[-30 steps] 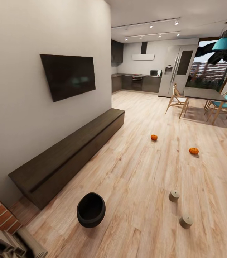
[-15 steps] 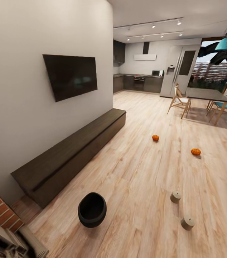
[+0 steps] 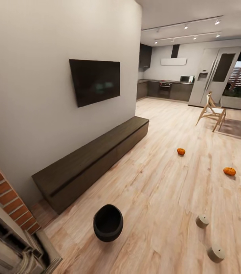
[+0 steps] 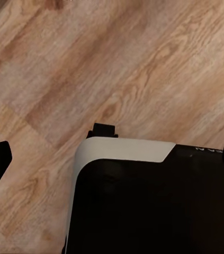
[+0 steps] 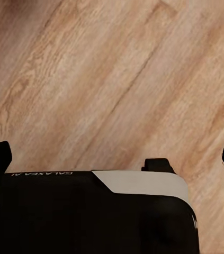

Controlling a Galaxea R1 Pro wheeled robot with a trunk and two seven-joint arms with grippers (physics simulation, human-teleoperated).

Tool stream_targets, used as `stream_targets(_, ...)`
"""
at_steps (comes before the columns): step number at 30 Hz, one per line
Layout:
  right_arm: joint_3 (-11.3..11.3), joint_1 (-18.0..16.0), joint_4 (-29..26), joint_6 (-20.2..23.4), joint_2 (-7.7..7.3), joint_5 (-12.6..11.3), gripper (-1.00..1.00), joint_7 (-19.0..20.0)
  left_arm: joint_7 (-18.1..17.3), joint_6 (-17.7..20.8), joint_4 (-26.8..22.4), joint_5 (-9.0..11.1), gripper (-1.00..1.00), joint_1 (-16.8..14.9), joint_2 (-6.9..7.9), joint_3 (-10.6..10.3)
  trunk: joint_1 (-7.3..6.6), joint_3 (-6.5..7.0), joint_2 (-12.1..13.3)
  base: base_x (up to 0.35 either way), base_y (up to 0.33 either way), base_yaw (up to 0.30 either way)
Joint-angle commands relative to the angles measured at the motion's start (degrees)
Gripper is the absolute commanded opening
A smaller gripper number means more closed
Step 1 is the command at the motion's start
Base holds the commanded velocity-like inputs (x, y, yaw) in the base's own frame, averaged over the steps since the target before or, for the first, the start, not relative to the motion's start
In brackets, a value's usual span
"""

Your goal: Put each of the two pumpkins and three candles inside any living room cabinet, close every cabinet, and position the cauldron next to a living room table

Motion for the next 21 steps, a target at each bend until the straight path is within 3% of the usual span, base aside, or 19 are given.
stream_targets(1, 0.5, 0.0, 0.0, -0.2, -0.05, -0.5, 1.00, -0.5, 0.1, 0.1, 0.0, 0.6, 1.00, 0.0, 0.02, -0.1, 0.02, -0.06, 0.0, 0.224, -0.165, 0.283)
stream_targets(7, 0.5, 0.0, 0.0, -0.2, -0.05, -0.6, 1.00, -0.5, 0.1, 0.0, 2.0, 0.2, 1.00, 0.0, -0.04, 0.1, 0.02, -0.06, 0.0, 0.233, -0.121, 0.234)
stream_targets(21, 0.5, 0.0, 0.0, -0.3, -0.05, -0.6, 1.00, -0.4, 0.1, -0.1, 2.2, 0.1, 1.00, 0.0, -0.07, 0.1, 0.02, -0.06, 0.0, 0.190, -0.114, 0.027)
